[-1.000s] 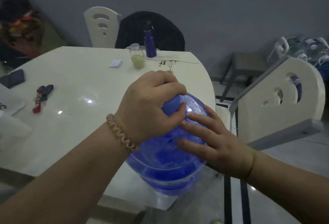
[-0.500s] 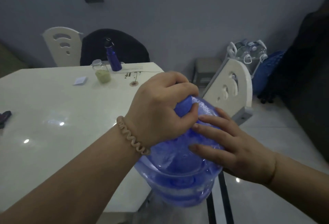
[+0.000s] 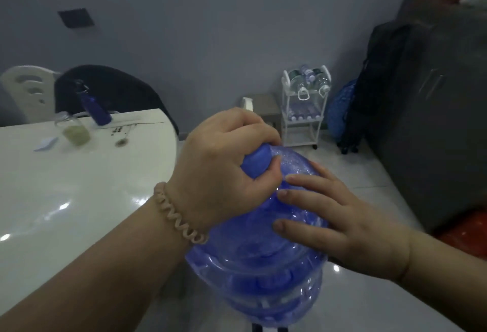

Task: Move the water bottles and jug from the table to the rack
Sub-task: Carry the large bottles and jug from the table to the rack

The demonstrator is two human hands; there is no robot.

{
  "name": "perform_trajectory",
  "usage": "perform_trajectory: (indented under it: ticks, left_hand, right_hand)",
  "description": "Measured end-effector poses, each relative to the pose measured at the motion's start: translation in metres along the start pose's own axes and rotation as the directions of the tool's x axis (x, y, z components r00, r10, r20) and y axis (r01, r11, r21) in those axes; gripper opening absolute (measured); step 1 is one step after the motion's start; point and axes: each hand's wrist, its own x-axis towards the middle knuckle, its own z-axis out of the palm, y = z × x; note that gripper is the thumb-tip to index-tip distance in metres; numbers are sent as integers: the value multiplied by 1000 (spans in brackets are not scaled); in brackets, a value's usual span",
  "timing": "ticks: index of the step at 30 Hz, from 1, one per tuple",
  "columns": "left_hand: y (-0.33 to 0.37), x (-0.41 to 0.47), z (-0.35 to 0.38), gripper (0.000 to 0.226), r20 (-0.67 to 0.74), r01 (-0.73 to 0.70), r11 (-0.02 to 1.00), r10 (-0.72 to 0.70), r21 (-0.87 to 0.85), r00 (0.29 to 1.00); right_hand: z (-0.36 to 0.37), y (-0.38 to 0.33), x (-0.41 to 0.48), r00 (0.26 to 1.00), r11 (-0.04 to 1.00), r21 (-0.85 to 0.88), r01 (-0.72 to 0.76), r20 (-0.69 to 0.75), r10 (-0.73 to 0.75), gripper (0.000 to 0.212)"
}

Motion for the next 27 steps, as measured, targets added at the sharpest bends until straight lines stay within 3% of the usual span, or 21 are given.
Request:
perform_trajectory:
  ticks: [6,13,20,27]
  left_hand:
    - [32,49,78,14,-44,-34,992,29,-120,999]
    - [21,98,152,13,-48,-95,973,87,-212,995]
    - [-46,144,234,13,31,-71,962,82,-263,996]
    - [-140,213,297,11,38,-72,968,84,-240,996]
  right_hand:
    - [-42,55,-63,999,997,-58,-47,24,49,39]
    - [-45,115,-99,990,988,-87,-127,50,132,33]
    - [-1,207,-107,980,980,-64,-186,66,190,29]
    - [54,331,-79,987,986,-63,-152,42,154,27]
